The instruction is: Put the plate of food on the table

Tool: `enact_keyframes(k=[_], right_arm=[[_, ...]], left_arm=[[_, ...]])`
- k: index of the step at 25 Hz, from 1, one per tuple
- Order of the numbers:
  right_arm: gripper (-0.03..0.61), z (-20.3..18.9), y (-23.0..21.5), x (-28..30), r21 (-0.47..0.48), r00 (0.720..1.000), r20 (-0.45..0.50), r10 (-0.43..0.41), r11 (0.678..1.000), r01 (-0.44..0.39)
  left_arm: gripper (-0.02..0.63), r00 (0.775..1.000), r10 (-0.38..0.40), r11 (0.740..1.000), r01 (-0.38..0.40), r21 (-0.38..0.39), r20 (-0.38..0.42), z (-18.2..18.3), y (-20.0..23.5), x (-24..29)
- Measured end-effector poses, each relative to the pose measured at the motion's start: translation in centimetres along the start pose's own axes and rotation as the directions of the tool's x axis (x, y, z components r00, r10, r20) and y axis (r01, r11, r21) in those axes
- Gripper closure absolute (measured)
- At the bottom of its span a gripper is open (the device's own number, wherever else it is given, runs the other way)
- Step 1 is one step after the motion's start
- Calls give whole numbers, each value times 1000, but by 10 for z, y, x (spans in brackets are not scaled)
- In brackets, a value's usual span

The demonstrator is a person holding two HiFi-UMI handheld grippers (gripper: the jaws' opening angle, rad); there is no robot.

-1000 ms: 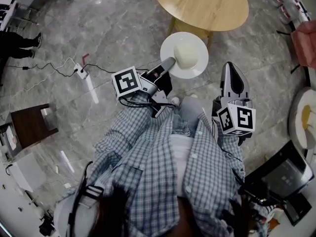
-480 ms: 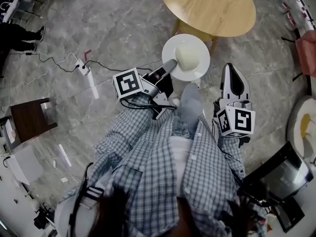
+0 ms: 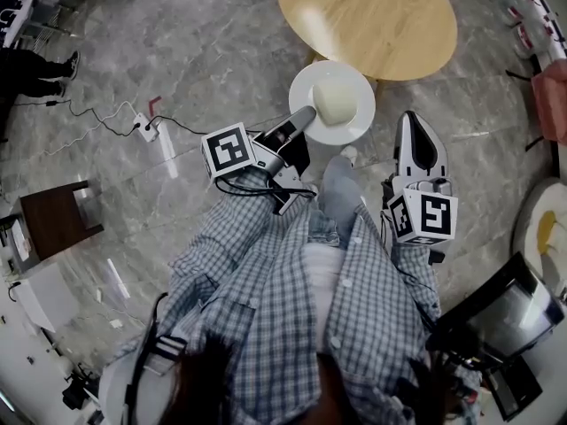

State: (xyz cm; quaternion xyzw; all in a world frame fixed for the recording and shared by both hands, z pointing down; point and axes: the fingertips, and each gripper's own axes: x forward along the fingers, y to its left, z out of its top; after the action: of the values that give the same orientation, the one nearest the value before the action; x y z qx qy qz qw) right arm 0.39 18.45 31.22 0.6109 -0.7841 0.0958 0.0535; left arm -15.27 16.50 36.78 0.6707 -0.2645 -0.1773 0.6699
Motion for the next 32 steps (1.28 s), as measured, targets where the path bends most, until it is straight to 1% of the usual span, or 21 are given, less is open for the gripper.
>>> enact_keyframes(k=[4, 9, 12, 14, 16, 18, 23, 32], right_arm=[[571, 7, -24, 20, -4, 1000, 4, 10, 1000, -10], [571, -7, -60, 45, 11, 999, 13, 37, 999, -37], [571, 13, -76, 68, 6, 998, 6, 56, 998, -56], [571, 27, -96, 86, 4, 997, 4, 71, 997, -71], [571, 30, -118, 101, 7, 996, 8, 86, 996, -86], [571, 28, -130, 108, 8, 995, 11, 99, 995, -99], [571, 35, -131, 113, 2, 993, 11, 117, 993, -117], [571, 29, -134, 116, 1, 991, 5, 134, 991, -134]], left_arm=[[584, 1000, -2, 1000, 2, -4, 6, 6, -1, 28], [584, 999, -5, 1000, 5, -12, 34, 9, 15, 66], [584, 998, -1, 1000, 2, -24, 57, 25, 1, 90], [584, 998, -3, 1000, 5, -29, 70, 34, -10, 114], [584, 996, -3, 1000, 5, -25, 84, 37, -12, 138], [584, 995, -3, 1000, 5, -18, 95, 38, -11, 152], [584, 993, -9, 1000, 11, -11, 117, 45, -19, 153], [584, 988, -34, 999, 36, -11, 147, 49, -20, 157]])
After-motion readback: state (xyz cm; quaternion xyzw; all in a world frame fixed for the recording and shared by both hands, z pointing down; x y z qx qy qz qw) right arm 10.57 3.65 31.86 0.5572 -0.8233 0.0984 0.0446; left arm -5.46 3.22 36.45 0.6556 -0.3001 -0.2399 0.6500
